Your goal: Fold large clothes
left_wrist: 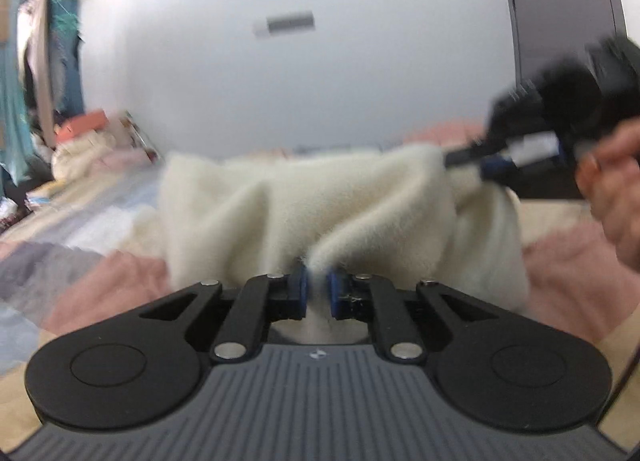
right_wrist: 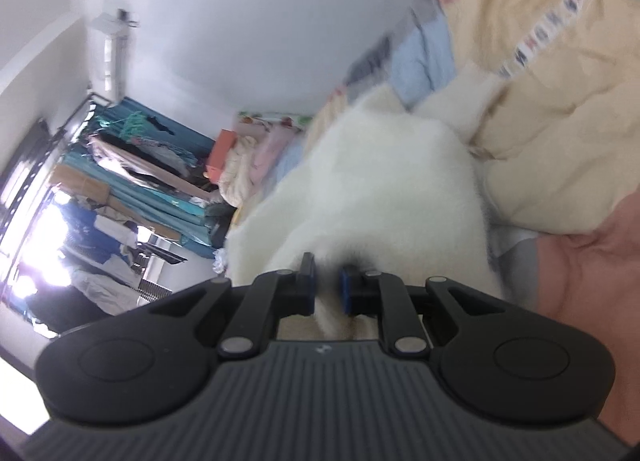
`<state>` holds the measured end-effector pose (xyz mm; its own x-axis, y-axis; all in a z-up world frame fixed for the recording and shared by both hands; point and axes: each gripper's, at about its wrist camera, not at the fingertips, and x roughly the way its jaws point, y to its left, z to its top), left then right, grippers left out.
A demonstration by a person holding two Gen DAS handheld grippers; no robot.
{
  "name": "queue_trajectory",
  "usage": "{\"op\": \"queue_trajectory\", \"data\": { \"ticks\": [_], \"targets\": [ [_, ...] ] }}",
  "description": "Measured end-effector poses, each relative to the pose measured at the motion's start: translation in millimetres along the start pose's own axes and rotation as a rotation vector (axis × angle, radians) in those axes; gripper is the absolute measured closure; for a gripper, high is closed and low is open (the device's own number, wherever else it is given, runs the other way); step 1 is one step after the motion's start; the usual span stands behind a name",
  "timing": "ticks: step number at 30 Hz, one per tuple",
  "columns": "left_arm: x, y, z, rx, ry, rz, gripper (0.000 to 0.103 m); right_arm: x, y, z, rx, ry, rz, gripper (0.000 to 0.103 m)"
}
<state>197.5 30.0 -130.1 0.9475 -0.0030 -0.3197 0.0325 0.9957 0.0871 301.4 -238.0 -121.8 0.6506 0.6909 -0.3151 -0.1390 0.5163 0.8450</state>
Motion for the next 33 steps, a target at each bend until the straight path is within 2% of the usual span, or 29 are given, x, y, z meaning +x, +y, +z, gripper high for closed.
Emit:
{"op": "queue_trajectory", "data": {
  "ticks": [3, 5, 9, 13, 17, 21, 25, 33],
  "targets": [
    [-25, 16, 15, -0.069, -0.089, -0.001, 0.092, -30, 23, -9, -0.067, -0.061, 0.040, 0.088],
    [-44, 23, 24, -0.098, -0.138, -0.008, 0.092, -49, 46, -15, -0.164, -0.109, 0.042, 0.088],
    [-85, 34, 35, -0.139, -0.225, -0.022, 0.092, -92, 74, -34, -0.232, -0.184, 0.074, 0.088],
    [-136, 49, 53, -0.219, -0.294, -0.030, 0.092, -127, 98, -52, -0.278, -0.208, 0.097, 0.088],
    [-191, 57, 88, -0.267, -0.373, -0.048, 0.093, -154, 137, -54, -0.345, -0.251, 0.127, 0.088],
    [-236, 64, 146, -0.256, -0.476, -0.071, 0.093, -181, 196, -37, -0.451, -0.313, 0.158, 0.089],
    [-256, 73, 214, -0.280, -0.515, -0.123, 0.093, -198, 249, -7, -0.471, -0.336, 0.183, 0.089],
    [-343, 78, 350, -0.253, -0.636, -0.147, 0.093, -256, 370, 29, -0.619, -0.434, 0.218, 0.089]
  ]
}}
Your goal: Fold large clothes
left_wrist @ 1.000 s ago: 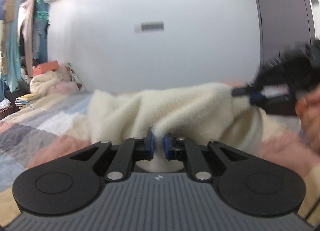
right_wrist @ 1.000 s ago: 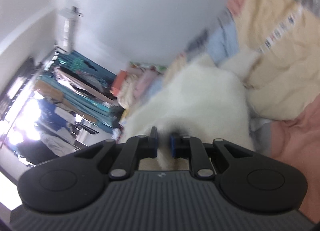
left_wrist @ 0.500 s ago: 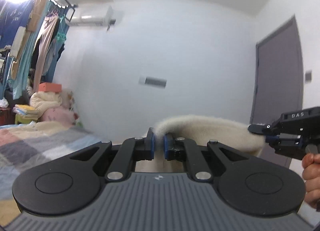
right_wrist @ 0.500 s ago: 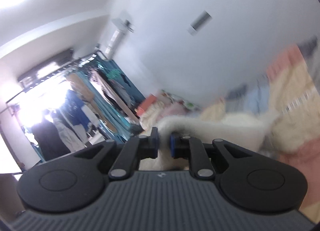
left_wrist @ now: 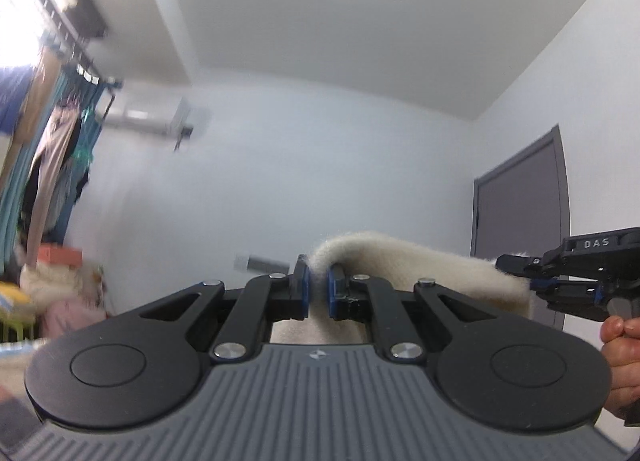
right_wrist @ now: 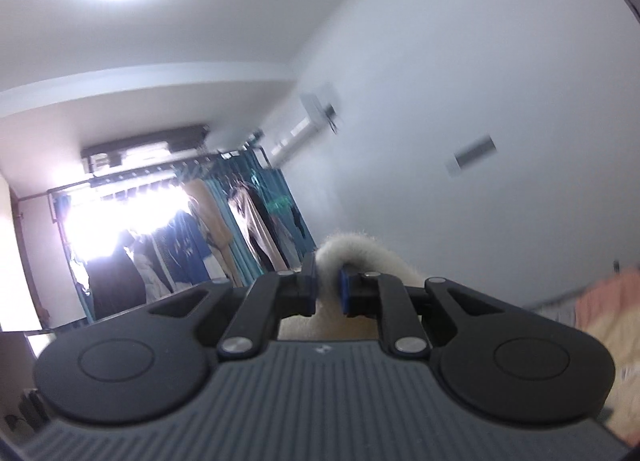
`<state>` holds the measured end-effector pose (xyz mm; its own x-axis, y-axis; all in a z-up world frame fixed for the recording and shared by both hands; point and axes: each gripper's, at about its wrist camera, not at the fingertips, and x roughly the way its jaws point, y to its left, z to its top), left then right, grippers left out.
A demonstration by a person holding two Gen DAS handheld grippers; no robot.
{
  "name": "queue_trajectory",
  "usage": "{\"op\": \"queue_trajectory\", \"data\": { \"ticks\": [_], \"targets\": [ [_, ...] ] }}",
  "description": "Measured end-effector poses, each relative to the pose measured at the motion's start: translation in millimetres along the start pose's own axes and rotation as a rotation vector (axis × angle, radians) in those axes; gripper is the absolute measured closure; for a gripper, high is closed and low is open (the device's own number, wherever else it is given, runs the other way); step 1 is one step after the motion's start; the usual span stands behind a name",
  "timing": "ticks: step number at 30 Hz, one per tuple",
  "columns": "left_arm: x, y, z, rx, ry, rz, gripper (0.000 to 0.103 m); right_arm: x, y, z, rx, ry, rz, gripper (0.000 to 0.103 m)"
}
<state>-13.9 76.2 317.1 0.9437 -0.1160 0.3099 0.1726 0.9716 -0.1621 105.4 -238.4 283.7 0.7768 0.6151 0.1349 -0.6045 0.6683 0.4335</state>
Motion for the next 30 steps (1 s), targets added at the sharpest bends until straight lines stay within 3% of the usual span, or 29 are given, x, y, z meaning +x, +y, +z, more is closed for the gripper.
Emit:
{"op": "queue_trajectory", "data": {
  "ticks": [7, 11, 16, 24, 30],
  "targets": [
    [6, -34, 119, -0.009, -0.064, -0.055, 0.093, -5, 48, 77, -0.081, -0.090, 0.030, 0.088],
    [28, -50, 136, 0.026, -0.025, -0.069, 0.093, 11, 52, 91, -0.159, -0.082, -0.053, 0.088],
    [81, -44, 86, -0.019, 0.120, -0.070, 0.092, 48, -12, 57, -0.094, 0.002, -0.128, 0.088],
    [199, -23, -51, -0.091, 0.349, -0.003, 0.092, 145, -147, -23, 0.015, 0.150, -0.277, 0.088],
    [287, 17, -185, -0.088, 0.485, 0.043, 0.092, 213, -241, -84, 0.073, 0.230, -0.360, 0.088]
  ]
}}
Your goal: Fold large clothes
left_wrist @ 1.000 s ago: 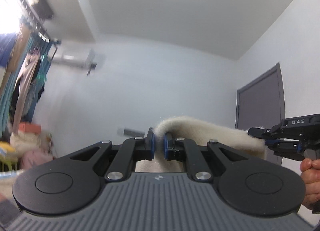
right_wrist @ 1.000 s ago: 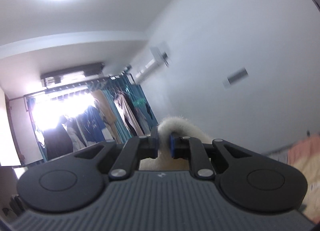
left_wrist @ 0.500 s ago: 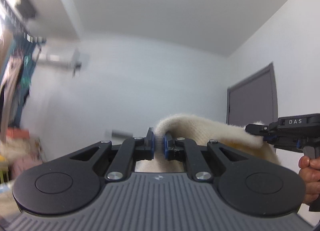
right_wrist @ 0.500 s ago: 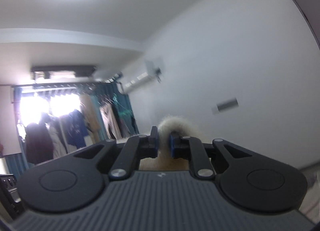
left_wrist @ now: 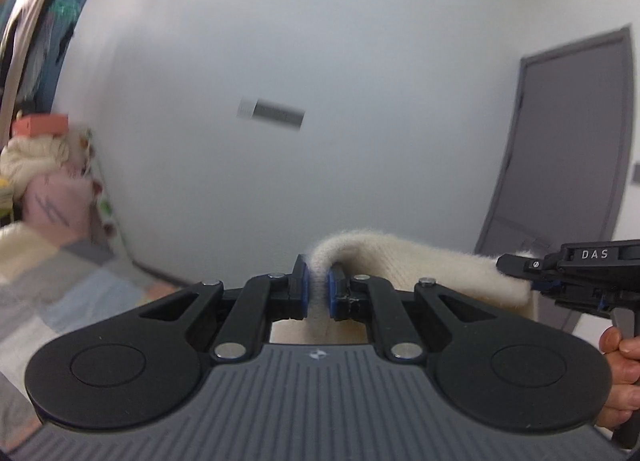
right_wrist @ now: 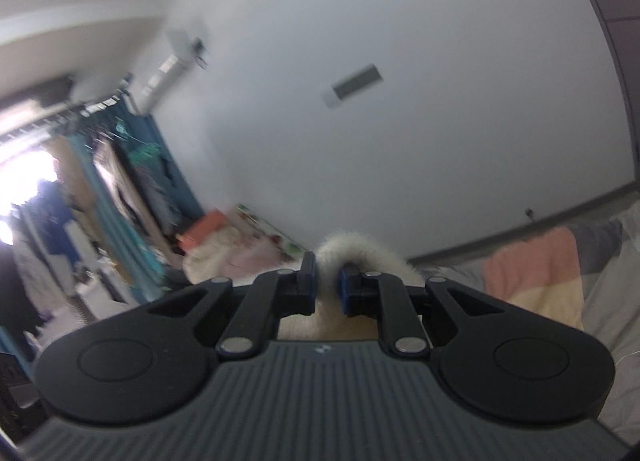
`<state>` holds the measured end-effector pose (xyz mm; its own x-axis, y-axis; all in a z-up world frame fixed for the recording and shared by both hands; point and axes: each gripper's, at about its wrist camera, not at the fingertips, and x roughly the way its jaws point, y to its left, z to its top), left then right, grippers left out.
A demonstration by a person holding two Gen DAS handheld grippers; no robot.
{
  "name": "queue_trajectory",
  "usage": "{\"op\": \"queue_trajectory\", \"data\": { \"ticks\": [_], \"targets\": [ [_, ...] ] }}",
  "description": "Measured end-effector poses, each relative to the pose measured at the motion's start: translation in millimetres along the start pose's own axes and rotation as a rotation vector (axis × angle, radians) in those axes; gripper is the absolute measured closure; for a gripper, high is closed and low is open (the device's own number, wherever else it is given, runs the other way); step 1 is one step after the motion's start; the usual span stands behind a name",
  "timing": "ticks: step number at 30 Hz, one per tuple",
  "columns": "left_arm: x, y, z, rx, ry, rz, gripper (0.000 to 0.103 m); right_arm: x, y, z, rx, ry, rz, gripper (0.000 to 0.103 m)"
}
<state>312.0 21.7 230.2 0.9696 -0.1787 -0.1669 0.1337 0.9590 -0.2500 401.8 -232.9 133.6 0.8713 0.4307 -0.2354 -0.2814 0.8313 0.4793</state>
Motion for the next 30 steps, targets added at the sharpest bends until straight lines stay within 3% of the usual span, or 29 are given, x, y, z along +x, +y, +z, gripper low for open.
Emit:
{"op": "queue_trajectory", "data": {
  "ticks": [9, 15, 20, 24, 27, 28, 30],
  "targets": [
    [190, 68, -129, -0.072, 0.194, 0.024, 0.092, 145, -89, -76, -0.026, 0.075, -0.118, 0.088],
    [295, 93, -204, -0.052, 0.330, 0.035, 0.092, 214, -136, -124, -0.023, 0.166, -0.222, 0.088],
    [367, 120, -254, -0.037, 0.449, 0.049, 0.092, 243, -164, -167, -0.017, 0.282, -0.310, 0.087],
    [393, 144, -282, -0.088, 0.496, 0.038, 0.091, 236, -171, -182, 0.008, 0.284, -0.286, 0.086],
    [392, 147, -276, -0.145, 0.505, 0.017, 0.086, 224, -172, -178, 0.048, 0.279, -0.271, 0.084],
    [371, 138, -263, -0.166, 0.508, 0.005, 0.081, 218, -173, -176, 0.067, 0.278, -0.276, 0.082],
    [358, 132, -252, -0.166, 0.502, -0.009, 0.068, 209, -171, -176, 0.087, 0.270, -0.272, 0.057]
  ]
}}
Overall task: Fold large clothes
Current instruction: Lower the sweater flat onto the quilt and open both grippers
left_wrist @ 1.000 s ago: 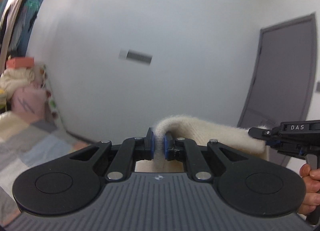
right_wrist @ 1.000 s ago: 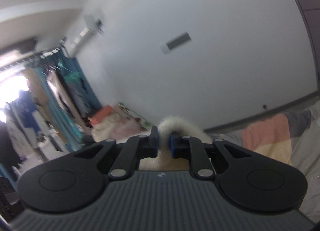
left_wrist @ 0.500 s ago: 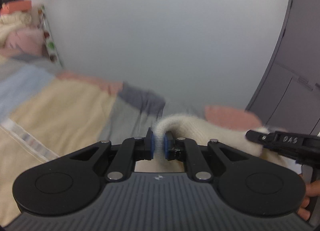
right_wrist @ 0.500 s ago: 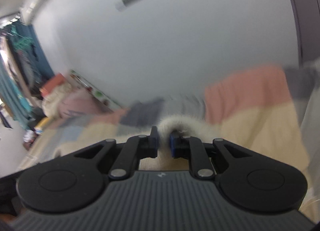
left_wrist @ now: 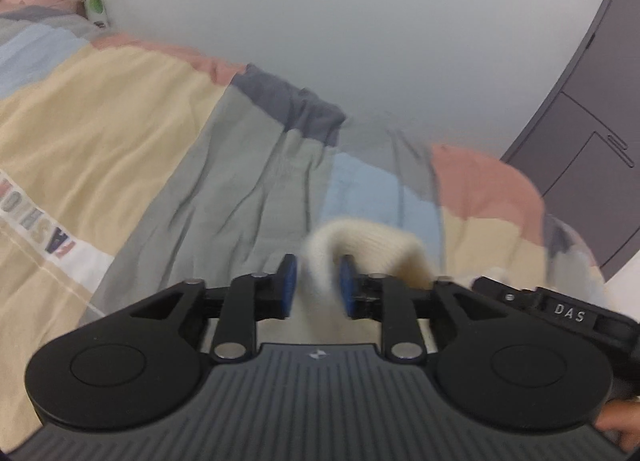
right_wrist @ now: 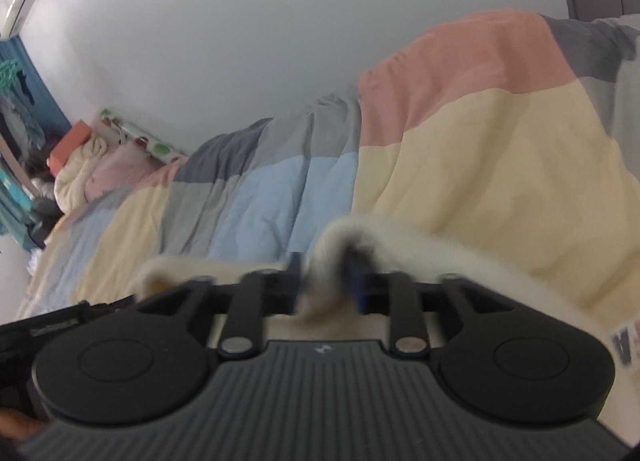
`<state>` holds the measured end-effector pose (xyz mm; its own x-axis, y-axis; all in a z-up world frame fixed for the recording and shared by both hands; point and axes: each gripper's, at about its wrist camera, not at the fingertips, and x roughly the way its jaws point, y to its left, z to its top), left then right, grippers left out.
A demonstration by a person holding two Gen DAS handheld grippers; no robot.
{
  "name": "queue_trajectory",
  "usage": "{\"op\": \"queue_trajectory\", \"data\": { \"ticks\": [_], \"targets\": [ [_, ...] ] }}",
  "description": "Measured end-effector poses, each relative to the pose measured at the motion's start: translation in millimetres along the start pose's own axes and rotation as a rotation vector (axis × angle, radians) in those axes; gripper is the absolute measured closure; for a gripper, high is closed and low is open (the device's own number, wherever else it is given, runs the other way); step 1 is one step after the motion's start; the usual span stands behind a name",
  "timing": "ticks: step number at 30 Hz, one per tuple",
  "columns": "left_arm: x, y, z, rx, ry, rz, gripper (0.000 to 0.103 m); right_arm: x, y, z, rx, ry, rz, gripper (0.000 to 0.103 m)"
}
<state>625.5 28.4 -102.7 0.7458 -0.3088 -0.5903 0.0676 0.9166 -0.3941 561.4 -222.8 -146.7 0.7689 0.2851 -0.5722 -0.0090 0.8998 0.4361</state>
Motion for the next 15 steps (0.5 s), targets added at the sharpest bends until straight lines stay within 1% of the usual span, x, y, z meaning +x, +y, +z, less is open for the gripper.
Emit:
{"op": "queue_trajectory", "data": {
  "ticks": [1, 2, 5, 6, 7, 10, 13, 15],
  "targets": [
    [-17, -7, -1, 0.009, -0.005, -0.001, 0.060, 1, 0, 0, -0.006, -0.003, 0.010, 0.052],
    [-29, -11, -3, 0.017, -0.012, 0.004, 0.055, -5, 0, -1, -0.017, -0.005, 0.015, 0.050],
    [-69, -17, -10, 0.027, -0.023, 0.005, 0.054, -37, 8, -6, -0.040, -0.033, 0.032, 0.050],
    [-83, -18, -13, 0.027, -0.026, 0.003, 0.054, -54, 10, -10, -0.047, -0.042, 0.035, 0.049],
    [-102, -20, -17, 0.028, -0.030, 0.009, 0.054, -57, 13, -13, -0.047, -0.048, 0.040, 0.049],
    [-148, -24, -29, 0.030, -0.049, 0.023, 0.054, -99, 19, -24, -0.066, -0.063, 0.063, 0.049],
    [-196, -37, -48, 0.054, -0.054, 0.036, 0.054, -143, 29, -40, -0.111, -0.088, 0.075, 0.048],
    [-228, -47, -67, 0.063, -0.065, 0.028, 0.054, -168, 35, -51, -0.133, -0.104, 0.086, 0.048]
  ]
}}
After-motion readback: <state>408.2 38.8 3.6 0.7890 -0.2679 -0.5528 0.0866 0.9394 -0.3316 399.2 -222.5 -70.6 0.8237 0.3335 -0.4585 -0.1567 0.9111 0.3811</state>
